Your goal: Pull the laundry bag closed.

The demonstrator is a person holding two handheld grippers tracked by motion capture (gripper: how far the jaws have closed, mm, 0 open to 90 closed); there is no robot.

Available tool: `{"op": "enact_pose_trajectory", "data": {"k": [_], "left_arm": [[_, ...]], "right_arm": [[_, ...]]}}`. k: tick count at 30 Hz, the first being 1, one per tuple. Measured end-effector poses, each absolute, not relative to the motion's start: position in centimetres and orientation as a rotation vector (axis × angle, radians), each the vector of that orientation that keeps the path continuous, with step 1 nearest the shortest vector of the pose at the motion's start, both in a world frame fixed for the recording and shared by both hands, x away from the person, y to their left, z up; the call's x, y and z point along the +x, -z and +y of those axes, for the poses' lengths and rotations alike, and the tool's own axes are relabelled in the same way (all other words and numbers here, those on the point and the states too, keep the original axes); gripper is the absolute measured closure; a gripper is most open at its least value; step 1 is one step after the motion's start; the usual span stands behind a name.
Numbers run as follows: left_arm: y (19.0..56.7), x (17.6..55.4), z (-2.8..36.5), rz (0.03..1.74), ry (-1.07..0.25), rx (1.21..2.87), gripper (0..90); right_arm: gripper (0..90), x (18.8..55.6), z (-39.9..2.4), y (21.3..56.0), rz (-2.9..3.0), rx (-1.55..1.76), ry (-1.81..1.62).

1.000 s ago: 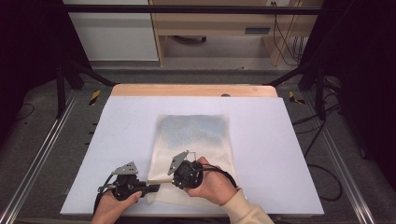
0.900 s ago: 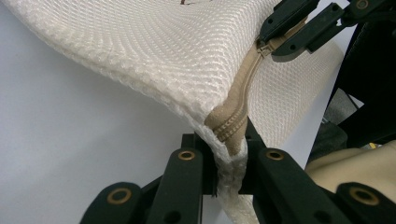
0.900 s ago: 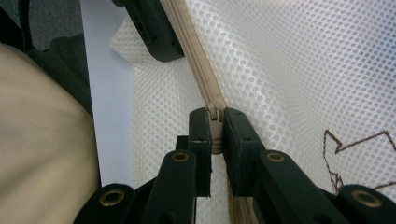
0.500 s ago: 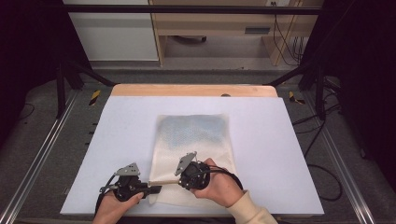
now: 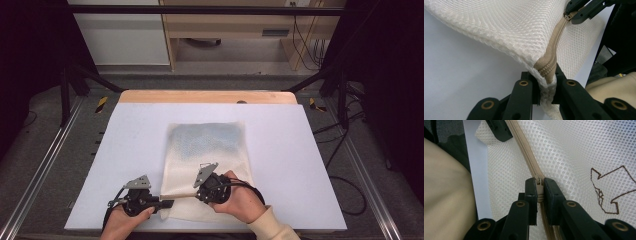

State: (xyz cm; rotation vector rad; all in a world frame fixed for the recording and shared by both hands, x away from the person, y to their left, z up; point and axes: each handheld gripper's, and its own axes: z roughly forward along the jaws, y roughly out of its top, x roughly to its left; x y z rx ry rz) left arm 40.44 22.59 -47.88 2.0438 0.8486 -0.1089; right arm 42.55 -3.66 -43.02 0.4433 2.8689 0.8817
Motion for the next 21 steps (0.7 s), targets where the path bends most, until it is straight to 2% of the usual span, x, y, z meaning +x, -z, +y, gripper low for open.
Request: {"op": "enact_pose_trajectory", "data": {"k": [21], "left_arm": [[47.86,40.33,22.24,0.831,0.102,2.052,83.1]], "right_arm": [[81.9,42.66,-4.15,43.11,2.861,0.455,-0.879]]}}
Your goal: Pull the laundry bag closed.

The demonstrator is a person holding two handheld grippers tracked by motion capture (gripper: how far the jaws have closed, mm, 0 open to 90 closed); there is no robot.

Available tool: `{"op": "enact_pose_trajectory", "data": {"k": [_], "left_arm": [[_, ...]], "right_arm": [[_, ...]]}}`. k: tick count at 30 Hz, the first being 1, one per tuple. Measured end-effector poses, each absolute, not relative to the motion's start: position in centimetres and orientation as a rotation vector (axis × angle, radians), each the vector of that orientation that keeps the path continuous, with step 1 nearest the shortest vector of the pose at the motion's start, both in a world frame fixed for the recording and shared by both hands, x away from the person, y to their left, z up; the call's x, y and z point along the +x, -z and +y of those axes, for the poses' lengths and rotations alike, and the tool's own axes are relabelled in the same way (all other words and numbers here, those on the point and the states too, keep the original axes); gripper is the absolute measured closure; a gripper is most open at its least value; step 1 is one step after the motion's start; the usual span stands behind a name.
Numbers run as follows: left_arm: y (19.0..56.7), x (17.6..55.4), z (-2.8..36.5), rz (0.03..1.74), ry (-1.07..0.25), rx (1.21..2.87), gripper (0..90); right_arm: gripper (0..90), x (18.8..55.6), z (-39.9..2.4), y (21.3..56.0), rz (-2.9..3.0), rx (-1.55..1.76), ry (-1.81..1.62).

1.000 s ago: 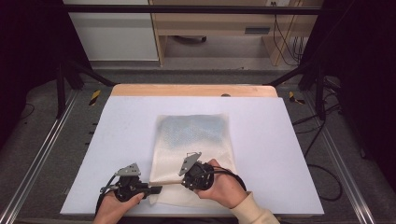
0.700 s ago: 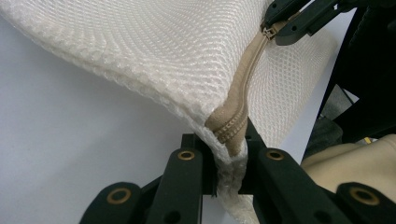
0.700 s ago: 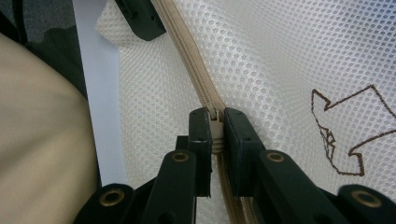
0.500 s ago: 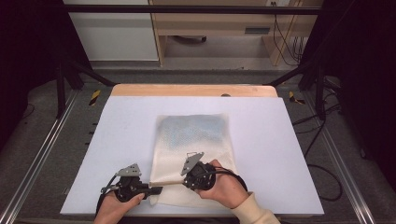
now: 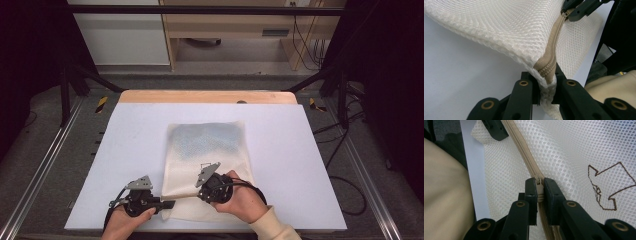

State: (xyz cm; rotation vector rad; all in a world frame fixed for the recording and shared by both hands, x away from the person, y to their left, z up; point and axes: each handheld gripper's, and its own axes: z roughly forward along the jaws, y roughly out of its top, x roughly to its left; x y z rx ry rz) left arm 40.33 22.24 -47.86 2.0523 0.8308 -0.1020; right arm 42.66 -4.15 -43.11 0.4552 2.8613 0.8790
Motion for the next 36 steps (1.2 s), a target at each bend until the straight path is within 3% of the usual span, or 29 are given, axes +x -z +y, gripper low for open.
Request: {"op": "enact_pose_trajectory", "data": {"k": [36], "left_arm": [[47.88,40.21,22.06,0.822,0.101,2.058,82.9]], "right_arm": [[82.0,42.35,-4.63,43.01,2.846,0.449,-0.894]]}}
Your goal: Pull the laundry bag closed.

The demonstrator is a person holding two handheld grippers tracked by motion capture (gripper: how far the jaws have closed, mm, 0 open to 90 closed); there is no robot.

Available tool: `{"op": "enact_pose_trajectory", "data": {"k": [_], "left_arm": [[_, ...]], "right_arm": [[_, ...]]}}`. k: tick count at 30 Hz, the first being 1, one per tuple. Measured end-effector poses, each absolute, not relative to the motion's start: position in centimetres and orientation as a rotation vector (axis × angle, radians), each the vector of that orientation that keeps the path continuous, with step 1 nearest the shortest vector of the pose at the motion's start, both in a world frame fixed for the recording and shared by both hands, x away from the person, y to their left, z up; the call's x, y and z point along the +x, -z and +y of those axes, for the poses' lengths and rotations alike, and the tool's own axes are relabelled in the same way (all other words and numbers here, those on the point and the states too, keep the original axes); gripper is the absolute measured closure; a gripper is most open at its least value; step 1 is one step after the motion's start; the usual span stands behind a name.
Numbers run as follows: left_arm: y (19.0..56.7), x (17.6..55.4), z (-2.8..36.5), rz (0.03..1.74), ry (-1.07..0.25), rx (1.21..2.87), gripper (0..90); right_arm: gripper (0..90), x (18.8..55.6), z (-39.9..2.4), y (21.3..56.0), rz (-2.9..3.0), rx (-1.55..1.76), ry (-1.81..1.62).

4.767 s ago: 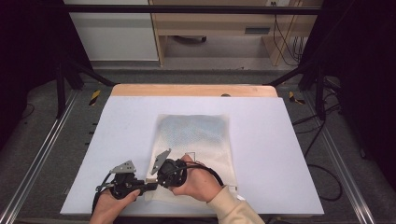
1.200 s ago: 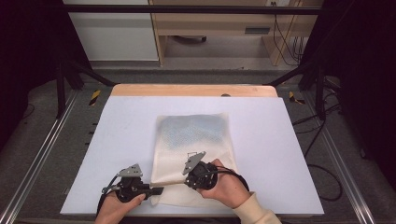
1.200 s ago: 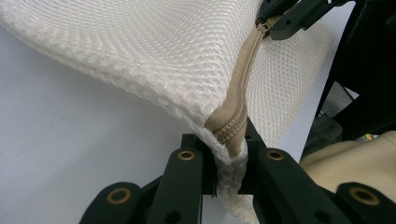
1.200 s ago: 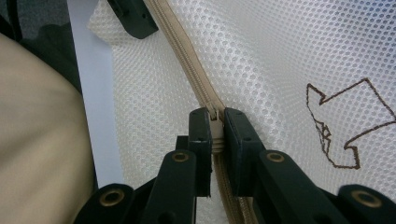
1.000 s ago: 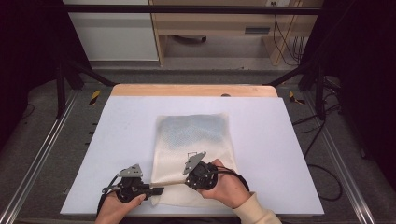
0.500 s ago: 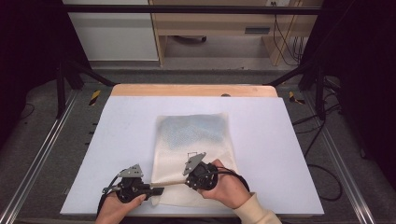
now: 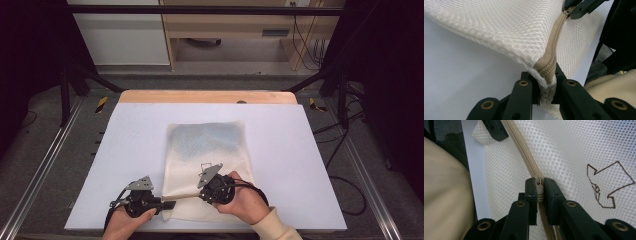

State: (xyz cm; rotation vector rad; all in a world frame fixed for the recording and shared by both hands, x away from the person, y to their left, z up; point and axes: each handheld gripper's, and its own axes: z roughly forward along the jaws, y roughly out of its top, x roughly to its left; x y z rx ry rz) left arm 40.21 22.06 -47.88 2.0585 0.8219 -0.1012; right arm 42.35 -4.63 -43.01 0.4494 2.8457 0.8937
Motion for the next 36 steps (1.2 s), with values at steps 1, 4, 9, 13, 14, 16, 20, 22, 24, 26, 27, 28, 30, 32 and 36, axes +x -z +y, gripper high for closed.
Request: {"op": "enact_pose_trajectory", "data": {"k": [1,4,9,13,14,16,20,22,24,26,27,28,30,32,36], "left_arm": [[47.9,40.2,22.0,0.821,0.102,2.059,82.9],[47.9,40.2,22.1,0.82,0.104,2.056,82.9],[47.9,40.2,22.0,0.817,0.101,2.063,82.9],[47.9,40.2,22.0,0.818,0.101,2.063,82.9],[47.9,40.2,22.0,0.818,0.1,2.063,82.9],[47.8,40.2,22.0,0.817,0.098,2.064,82.9],[47.8,40.2,22.1,0.816,0.097,2.061,83.0],[47.8,40.2,22.1,0.819,0.095,2.058,83.0],[47.8,40.2,22.1,0.818,0.094,2.06,82.9],[47.8,40.2,22.1,0.816,0.096,2.059,82.9],[47.8,40.2,22.1,0.816,0.097,2.058,82.9],[47.8,40.2,22.1,0.816,0.097,2.058,82.9],[47.9,40.2,22.1,0.818,0.098,2.059,82.9],[47.9,40.2,22.1,0.818,0.094,2.062,82.9],[47.9,40.1,22.1,0.823,0.087,2.062,83.0]], "right_arm": [[82.0,42.3,-4.6,43.0,2.844,0.45,-0.894],[82.0,42.3,-4.7,42.9,2.845,0.449,-0.891],[82.0,42.2,-5.1,42.9,2.835,0.469,-0.9],[82.0,42.2,-5.3,43.0,2.834,0.472,-0.906],[82.0,42.2,-5.3,43.0,2.834,0.472,-0.906],[82.0,42.2,-5.3,43.0,2.831,0.473,-0.907],[82.0,42.2,-5.5,42.8,2.825,0.471,-0.911],[82.0,42.1,-5.7,42.8,2.823,0.485,-0.915],[82.0,42.1,-5.8,42.9,2.822,0.488,-0.915],[82.0,42.0,-5.9,42.9,2.819,0.487,-0.918],[82.0,42.0,-5.9,42.8,2.818,0.492,-0.917],[82.0,42.0,-5.9,42.8,2.818,0.492,-0.917],[82.0,41.9,-5.9,42.9,2.814,0.494,-0.919],[82.0,42.0,-5.9,43.0,2.814,0.486,-0.922],[82.0,42.1,-5.8,43.1,2.814,0.495,-0.923]]}}
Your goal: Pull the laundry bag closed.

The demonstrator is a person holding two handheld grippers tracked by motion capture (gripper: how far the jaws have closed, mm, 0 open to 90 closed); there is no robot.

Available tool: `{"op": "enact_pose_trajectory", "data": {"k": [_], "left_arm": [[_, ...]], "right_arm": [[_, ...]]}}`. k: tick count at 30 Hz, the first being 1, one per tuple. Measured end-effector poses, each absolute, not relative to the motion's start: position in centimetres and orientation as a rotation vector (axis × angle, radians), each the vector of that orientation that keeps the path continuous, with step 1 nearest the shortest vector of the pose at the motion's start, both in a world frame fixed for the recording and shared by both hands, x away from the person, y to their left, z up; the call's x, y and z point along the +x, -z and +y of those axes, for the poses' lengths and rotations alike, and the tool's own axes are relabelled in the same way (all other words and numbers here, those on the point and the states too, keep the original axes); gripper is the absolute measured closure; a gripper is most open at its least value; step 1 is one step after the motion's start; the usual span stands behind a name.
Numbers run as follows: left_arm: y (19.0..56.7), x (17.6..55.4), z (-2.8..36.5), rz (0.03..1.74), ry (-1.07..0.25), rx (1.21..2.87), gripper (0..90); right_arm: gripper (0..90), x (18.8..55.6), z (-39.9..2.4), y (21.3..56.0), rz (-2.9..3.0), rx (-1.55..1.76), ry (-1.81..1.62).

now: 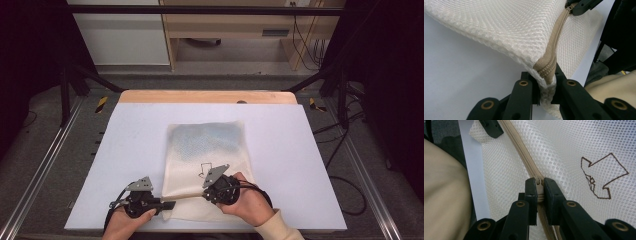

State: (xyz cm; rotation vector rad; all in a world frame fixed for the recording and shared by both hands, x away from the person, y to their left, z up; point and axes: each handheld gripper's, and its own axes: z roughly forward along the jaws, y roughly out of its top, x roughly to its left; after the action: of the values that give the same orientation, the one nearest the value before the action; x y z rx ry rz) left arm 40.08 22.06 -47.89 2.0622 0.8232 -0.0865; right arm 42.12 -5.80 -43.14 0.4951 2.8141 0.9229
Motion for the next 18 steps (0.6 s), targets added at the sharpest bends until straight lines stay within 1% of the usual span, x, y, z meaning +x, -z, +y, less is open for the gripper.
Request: {"op": "enact_pose_trajectory", "data": {"k": [18], "left_arm": [[47.69,39.98,22.06,0.813,0.073,2.068,83.0]], "right_arm": [[82.0,42.22,-6.23,43.27,2.809,0.504,-0.914]]}}
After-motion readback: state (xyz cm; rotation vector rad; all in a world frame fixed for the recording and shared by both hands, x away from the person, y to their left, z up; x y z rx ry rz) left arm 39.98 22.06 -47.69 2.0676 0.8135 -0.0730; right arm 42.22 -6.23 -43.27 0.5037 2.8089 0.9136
